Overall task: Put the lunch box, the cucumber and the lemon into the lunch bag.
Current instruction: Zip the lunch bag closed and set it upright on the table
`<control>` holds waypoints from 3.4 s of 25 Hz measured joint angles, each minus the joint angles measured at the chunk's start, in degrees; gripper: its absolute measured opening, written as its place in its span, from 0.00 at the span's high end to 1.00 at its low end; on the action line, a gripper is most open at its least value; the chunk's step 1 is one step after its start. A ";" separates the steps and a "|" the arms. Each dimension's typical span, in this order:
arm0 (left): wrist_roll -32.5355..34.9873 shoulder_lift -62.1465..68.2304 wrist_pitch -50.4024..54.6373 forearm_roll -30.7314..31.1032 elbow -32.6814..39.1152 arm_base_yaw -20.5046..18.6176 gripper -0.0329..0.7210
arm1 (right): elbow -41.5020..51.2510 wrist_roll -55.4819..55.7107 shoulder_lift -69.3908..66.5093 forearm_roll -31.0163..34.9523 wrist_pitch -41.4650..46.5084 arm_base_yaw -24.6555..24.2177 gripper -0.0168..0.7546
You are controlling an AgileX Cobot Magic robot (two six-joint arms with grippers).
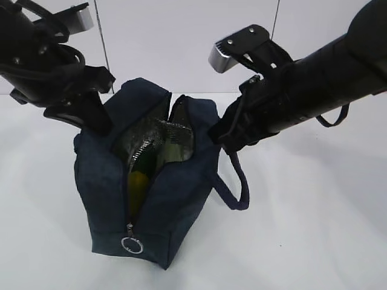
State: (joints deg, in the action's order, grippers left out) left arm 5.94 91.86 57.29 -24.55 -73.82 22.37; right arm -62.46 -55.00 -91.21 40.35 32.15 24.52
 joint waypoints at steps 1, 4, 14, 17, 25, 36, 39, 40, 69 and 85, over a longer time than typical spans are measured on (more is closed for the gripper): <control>0.26 0.40 0.00 -0.59 0.00 0.11 0.97 | -0.72 -0.32 0.00 -0.83 0.10 0.00 0.97; 0.49 1.63 -0.60 -1.23 0.00 1.33 0.97 | -3.40 -0.46 0.00 -4.17 1.66 0.00 0.97; 0.59 2.42 -7.09 -3.23 0.00 4.02 0.97 | -7.78 -0.80 0.00 -16.16 5.92 0.00 0.97; 0.59 2.42 -9.76 -4.23 0.00 4.55 0.97 | -7.84 -0.80 0.00 -18.29 5.92 0.00 0.97; 0.60 4.91 -13.20 -6.36 0.00 4.90 0.97 | -7.84 -1.29 0.04 -19.65 2.49 0.00 0.97; 0.60 6.52 -14.44 -8.04 0.00 4.90 0.97 | -7.84 -3.75 0.04 -22.14 -0.02 0.00 0.97; 0.70 6.61 -15.11 -9.76 0.00 4.90 0.97 | -7.84 -3.87 -1.18 -21.50 -2.41 0.00 0.97; 0.70 6.61 -15.24 -10.29 0.00 4.90 0.97 | -7.84 -3.87 -1.69 -21.24 -3.01 0.00 0.97; 0.70 6.75 -21.20 -9.32 0.00 4.90 0.97 | -7.99 -3.87 -4.76 -13.31 -11.94 0.00 0.97; 0.70 6.75 -19.09 -8.38 0.00 4.90 0.19 | -8.15 -3.99 -4.84 -9.13 -13.02 0.00 0.40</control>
State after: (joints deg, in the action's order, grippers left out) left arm 6.65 98.60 38.20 -32.93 -73.82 27.27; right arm -70.61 -58.99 -96.05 31.22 19.12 24.52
